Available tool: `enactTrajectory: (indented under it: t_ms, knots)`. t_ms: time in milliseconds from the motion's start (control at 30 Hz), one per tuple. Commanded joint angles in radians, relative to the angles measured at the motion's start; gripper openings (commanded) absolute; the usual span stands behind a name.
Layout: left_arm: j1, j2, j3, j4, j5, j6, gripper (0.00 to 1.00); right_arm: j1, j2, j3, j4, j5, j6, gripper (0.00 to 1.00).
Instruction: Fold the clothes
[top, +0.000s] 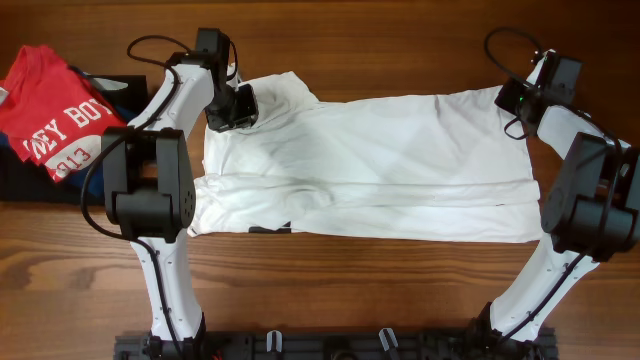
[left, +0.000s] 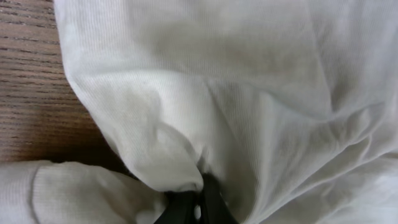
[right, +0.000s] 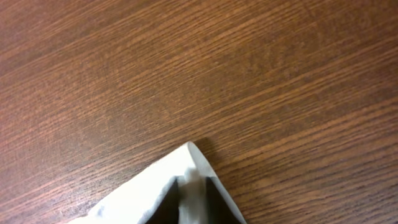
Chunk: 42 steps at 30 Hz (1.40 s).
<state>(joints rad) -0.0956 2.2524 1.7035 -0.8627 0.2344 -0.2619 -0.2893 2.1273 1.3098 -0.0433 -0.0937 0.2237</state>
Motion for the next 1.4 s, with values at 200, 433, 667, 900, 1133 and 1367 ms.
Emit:
enactTrajectory:
  t_ms: [200, 433, 667, 900, 1133, 1367]
  knots:
    - [0.001, -0.039, -0.007, 0.002, 0.012, -0.013, 0.04, 0.004, 0.027, 0.011, -0.003, -0.011, 0.012, 0.48]
    - [0.001, -0.039, -0.007, 0.010, 0.012, -0.013, 0.04, 0.026, 0.037, 0.011, 0.017, -0.019, 0.019, 0.51]
    - [0.001, -0.039, -0.007, 0.015, 0.012, -0.012, 0.04, 0.042, 0.074, 0.011, 0.006, -0.017, 0.023, 0.34]
    - [0.002, -0.039, -0.007, 0.017, 0.012, -0.012, 0.04, 0.026, 0.072, 0.011, -0.043, 0.021, 0.099, 0.04]
    - [0.035, -0.065, -0.007, 0.026, 0.013, -0.013, 0.04, -0.026, -0.051, 0.013, -0.146, 0.027, 0.116, 0.04]
    - [0.065, -0.157, -0.007, 0.021, 0.034, -0.011, 0.04, -0.066, -0.210, 0.013, -0.288, 0.053, 0.100, 0.04]
